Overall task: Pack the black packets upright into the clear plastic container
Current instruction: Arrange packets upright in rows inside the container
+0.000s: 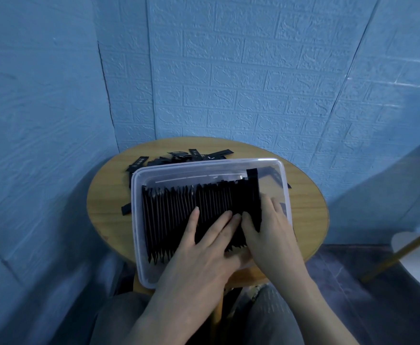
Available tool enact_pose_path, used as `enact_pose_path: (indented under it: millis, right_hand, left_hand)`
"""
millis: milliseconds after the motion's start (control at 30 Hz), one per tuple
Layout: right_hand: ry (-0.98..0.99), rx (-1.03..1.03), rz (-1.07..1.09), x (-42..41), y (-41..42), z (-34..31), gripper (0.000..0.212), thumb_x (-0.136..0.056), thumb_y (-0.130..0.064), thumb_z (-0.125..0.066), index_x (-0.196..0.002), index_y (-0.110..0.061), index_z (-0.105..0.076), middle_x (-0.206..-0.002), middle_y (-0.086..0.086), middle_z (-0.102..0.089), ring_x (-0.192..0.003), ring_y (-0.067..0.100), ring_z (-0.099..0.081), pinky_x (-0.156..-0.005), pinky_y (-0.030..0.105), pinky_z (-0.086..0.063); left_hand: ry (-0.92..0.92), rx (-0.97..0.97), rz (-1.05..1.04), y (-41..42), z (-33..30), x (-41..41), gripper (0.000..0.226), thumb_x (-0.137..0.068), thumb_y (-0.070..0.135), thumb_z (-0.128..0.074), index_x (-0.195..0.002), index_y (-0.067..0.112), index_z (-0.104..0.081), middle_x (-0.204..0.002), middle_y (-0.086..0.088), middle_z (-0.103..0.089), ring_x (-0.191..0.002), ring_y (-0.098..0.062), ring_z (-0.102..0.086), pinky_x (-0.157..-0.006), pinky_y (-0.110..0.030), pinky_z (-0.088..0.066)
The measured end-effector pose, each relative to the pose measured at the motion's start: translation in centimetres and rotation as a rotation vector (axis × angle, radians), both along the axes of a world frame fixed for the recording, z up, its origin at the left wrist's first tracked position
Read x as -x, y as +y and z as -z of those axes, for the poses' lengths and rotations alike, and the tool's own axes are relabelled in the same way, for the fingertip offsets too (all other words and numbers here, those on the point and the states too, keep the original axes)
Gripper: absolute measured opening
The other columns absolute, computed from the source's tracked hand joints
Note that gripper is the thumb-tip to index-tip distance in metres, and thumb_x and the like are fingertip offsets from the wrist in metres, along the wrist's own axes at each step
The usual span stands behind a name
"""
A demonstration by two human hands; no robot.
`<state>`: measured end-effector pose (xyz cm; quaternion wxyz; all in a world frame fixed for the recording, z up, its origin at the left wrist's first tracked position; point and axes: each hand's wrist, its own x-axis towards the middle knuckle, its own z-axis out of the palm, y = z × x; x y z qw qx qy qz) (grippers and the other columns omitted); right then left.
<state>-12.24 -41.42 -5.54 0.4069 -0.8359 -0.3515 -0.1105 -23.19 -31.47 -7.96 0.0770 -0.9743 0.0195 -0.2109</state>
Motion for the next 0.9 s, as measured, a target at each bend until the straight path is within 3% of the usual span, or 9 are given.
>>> enact_pose_path:
  millis: [100, 167, 267, 333, 467, 667, 900]
  right_hand:
    - [0.018, -0.05, 0.003, -0.2, -0.3, -0.1, 0.017, -0.095, -0.015, -0.05, -0.112, -0.017, -0.049, -0.084, -0.008, -0.053, -0.07, 0.001, -0.05, -0.06, 0.012, -0.04]
    - [0.043, -0.084, -0.014, -0.1, -0.6, -0.2, 0.023, -0.094, -0.01, -0.049, -0.111, -0.024, -0.044, -0.074, -0.011, -0.053, -0.063, 0.0, -0.053, -0.053, 0.014, -0.04]
    - [0.059, -0.1, -0.037, -0.1, -0.8, -0.2, 0.026, -0.094, -0.007, -0.048, -0.11, -0.025, -0.042, -0.066, -0.005, -0.055, -0.059, 0.004, -0.054, -0.048, 0.019, -0.039]
    - [0.056, -0.102, -0.033, -0.1, -0.8, 0.0, 0.021, -0.095, -0.006, -0.048, -0.104, -0.023, -0.041, -0.07, -0.005, -0.055, -0.059, 0.008, -0.054, -0.049, 0.019, -0.04]
    - [0.005, -0.066, -0.028, -0.1, -0.3, 0.1, 0.013, -0.095, -0.008, -0.046, -0.101, -0.019, -0.044, -0.086, -0.006, -0.052, -0.076, -0.002, -0.048, -0.062, 0.016, -0.04]
    - [0.0, 0.003, 0.017, -0.1, 0.1, -0.1, 0.02, -0.095, -0.012, -0.047, -0.114, -0.017, -0.046, -0.092, 0.002, -0.06, -0.082, 0.02, -0.054, -0.065, 0.037, -0.042]
    - [0.005, -0.027, 0.001, -0.2, -0.2, 0.0, 0.035, -0.097, -0.01, -0.045, -0.13, -0.019, -0.043, -0.086, -0.01, -0.054, -0.069, 0.006, -0.049, -0.058, 0.012, -0.04]
  left_hand:
    - [-0.022, 0.014, -0.006, -0.3, 0.1, 0.0, 0.063, -0.074, 0.022, -0.026, -0.132, 0.034, -0.047, -0.146, -0.016, -0.049, -0.139, -0.029, -0.041, -0.105, -0.065, -0.026]
    - [-0.028, 0.019, -0.01, -0.3, 0.2, -0.1, 0.063, -0.075, 0.022, -0.026, -0.135, 0.031, -0.042, -0.145, -0.016, -0.049, -0.138, -0.03, -0.042, -0.105, -0.065, -0.026]
    - [-0.021, 0.026, -0.009, -0.4, 0.0, 0.0, 0.065, -0.073, 0.02, -0.026, -0.131, 0.028, -0.056, -0.143, -0.017, -0.051, -0.137, -0.03, -0.043, -0.101, -0.061, -0.023]
    - [-0.007, 0.024, -0.013, -0.6, -0.3, 0.1, 0.065, -0.072, 0.019, -0.026, -0.122, 0.028, -0.067, -0.141, -0.016, -0.053, -0.136, -0.03, -0.046, -0.101, -0.06, -0.023]
    - [0.024, 0.027, -0.008, -0.5, -0.5, 0.3, 0.064, -0.073, 0.02, -0.026, -0.121, 0.033, -0.067, -0.143, -0.013, -0.052, -0.136, -0.029, -0.045, -0.101, -0.06, -0.022]
    - [0.027, 0.053, -0.005, -0.5, -0.6, 0.3, 0.068, -0.072, 0.017, -0.024, -0.122, 0.034, -0.066, -0.146, -0.009, -0.05, -0.137, -0.03, -0.043, -0.101, -0.059, -0.022]
    - [0.046, 0.06, -0.017, -0.5, -0.5, 0.3, 0.066, -0.072, 0.019, -0.025, -0.12, 0.038, -0.066, -0.143, -0.005, -0.054, -0.137, -0.029, -0.043, -0.103, -0.06, -0.021]
